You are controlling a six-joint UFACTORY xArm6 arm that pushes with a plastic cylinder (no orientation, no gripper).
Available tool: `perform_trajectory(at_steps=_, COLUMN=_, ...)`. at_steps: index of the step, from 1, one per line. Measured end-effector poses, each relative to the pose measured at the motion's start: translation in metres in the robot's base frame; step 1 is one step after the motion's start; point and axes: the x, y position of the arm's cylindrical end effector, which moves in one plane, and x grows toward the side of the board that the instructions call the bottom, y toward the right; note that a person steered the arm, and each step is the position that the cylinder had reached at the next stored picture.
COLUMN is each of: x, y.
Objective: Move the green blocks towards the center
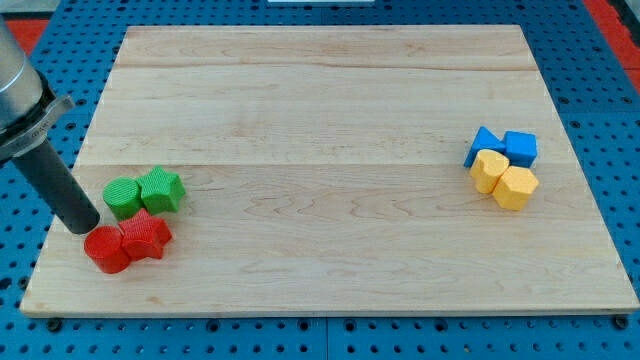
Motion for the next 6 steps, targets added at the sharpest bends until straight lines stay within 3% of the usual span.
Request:
perform_trajectory(at_steps=4, x=-0.024, y=0.016)
perform_trajectory(at_steps=6, x=-0.021, y=0.084)
